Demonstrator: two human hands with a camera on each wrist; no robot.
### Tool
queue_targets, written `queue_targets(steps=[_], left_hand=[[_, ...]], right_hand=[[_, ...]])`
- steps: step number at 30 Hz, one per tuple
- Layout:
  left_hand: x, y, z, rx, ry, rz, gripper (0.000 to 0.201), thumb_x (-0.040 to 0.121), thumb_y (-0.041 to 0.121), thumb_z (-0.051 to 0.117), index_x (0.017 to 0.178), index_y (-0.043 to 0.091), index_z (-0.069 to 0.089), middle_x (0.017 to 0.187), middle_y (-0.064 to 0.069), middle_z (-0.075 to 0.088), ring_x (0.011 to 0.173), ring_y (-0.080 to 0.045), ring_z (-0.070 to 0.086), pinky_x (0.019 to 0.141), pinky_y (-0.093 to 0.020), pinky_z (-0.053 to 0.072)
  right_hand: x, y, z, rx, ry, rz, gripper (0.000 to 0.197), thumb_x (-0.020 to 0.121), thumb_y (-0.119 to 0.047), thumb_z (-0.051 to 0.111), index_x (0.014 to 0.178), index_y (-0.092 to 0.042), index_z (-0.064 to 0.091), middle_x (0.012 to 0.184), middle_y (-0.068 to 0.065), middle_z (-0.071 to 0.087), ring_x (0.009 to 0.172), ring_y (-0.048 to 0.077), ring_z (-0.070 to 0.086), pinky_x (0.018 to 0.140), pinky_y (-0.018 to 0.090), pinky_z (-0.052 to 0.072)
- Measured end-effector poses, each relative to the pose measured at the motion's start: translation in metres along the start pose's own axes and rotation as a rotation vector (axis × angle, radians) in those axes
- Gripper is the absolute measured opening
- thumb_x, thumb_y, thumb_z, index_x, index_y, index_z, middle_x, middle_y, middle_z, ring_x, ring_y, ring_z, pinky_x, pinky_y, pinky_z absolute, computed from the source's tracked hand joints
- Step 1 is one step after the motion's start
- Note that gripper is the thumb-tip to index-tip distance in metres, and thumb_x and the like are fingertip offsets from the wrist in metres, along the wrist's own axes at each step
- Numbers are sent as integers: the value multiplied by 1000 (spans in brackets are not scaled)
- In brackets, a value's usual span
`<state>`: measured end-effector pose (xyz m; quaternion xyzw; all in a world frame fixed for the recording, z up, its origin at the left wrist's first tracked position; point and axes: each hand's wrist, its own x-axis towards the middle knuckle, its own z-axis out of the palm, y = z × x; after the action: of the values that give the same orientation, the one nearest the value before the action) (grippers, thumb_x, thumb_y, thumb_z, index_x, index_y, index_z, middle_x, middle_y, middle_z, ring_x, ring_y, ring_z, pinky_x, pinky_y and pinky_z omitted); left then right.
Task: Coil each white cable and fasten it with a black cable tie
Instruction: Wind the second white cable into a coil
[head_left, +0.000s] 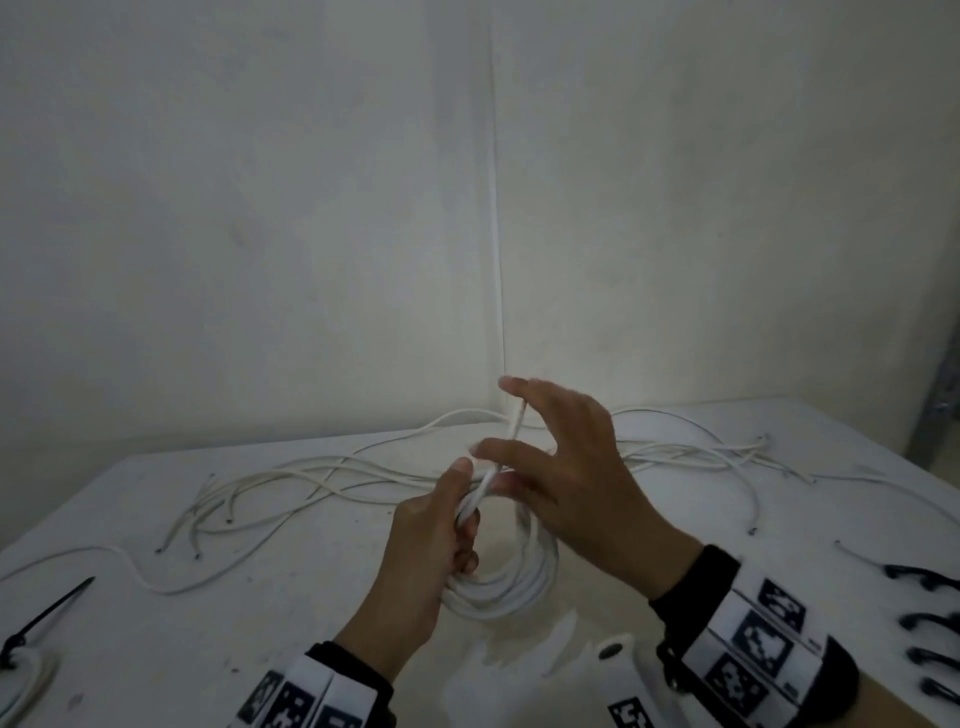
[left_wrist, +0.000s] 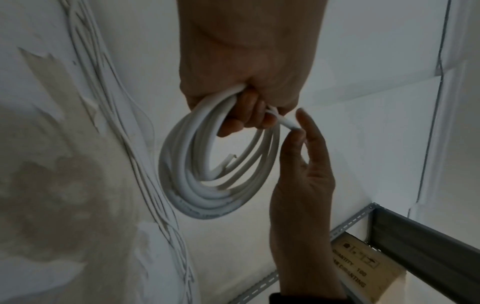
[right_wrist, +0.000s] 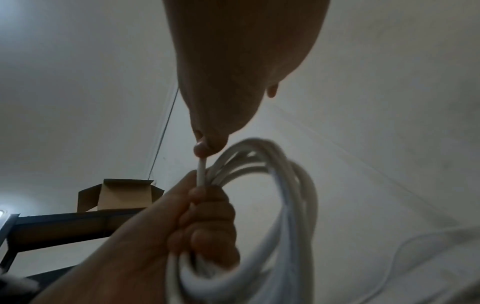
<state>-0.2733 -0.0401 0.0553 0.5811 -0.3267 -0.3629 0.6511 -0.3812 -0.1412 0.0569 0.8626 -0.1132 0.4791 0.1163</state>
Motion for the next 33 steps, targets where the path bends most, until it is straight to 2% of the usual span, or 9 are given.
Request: queue_targets(steps=[3, 6, 9, 13, 17, 22, 27, 30, 33], left_hand=[[1, 3, -1, 35, -56, 8, 51, 94, 33, 46, 48, 11, 50, 36, 2, 39, 32, -10, 34, 44, -24, 37], [3, 9, 0, 5, -116, 9, 58, 94, 36, 43, 44, 9, 55, 38, -5, 45, 34, -15, 43, 45, -24, 43], [5, 10, 0, 28, -150, 27, 58, 94, 37, 41, 49, 5, 58, 40, -8, 49, 35, -18, 48, 50, -28, 44], [2, 7, 3, 9, -105, 22, 55, 94, 36, 43, 46, 11, 53, 39, -2, 42, 32, -13, 37, 42, -23, 37], [3, 15, 5, -83, -20, 65, 53, 94, 34, 43, 47, 9, 44, 34, 2, 29, 29, -10, 25, 35, -17, 26], [4, 14, 2, -210, 98, 97, 52, 92, 31, 47, 45, 9, 41, 32, 3, 26, 28, -9, 23, 34, -16, 22], [4, 4, 1, -214, 150, 127, 54, 93, 29, 47, 43, 10, 40, 33, 1, 26, 29, -11, 23, 34, -15, 25], [3, 1, -1, -228, 148, 138, 57, 94, 30, 45, 39, 13, 39, 34, 1, 26, 30, -11, 24, 35, -17, 26], [4, 1, -3, -257, 127, 127, 61, 93, 31, 43, 34, 18, 39, 33, 2, 27, 30, -10, 24, 35, -19, 25]], right_hand=[[8, 8, -5, -101, 61, -86, 27, 97, -43, 33, 84, -28, 52, 102, 0, 66, 108, 21, 52, 88, 39, 33], [13, 9, -12, -13, 108, 26, 39, 97, -37, 35, 75, -20, 63, 73, -6, 67, 78, 12, 60, 85, 34, 30], [13, 7, -14, -4, 101, 118, 22, 85, -28, 47, 74, -19, 64, 68, -9, 67, 62, 12, 59, 83, 33, 29], [11, 5, -12, 15, 70, 180, 25, 87, -32, 46, 74, -21, 63, 65, -10, 66, 58, 12, 54, 78, 30, 26], [6, -4, -10, 225, 110, 264, 30, 93, -42, 40, 88, -23, 63, 79, -6, 64, 75, 9, 53, 76, 33, 37], [-12, -26, -8, 590, 67, 591, 32, 88, -33, 47, 109, -21, 67, 100, -26, 61, 91, -21, 54, 79, 0, 39], [-20, -36, -1, 676, -9, 774, 36, 96, -34, 39, 127, -22, 53, 98, -19, 60, 83, -16, 55, 73, -1, 39], [-12, -36, -3, 806, -56, 849, 29, 97, -24, 39, 118, -24, 59, 105, -16, 59, 97, -6, 58, 82, 1, 39], [-8, -35, -3, 912, -135, 892, 35, 98, -22, 37, 132, -18, 47, 126, -14, 48, 116, -5, 43, 92, -2, 31]])
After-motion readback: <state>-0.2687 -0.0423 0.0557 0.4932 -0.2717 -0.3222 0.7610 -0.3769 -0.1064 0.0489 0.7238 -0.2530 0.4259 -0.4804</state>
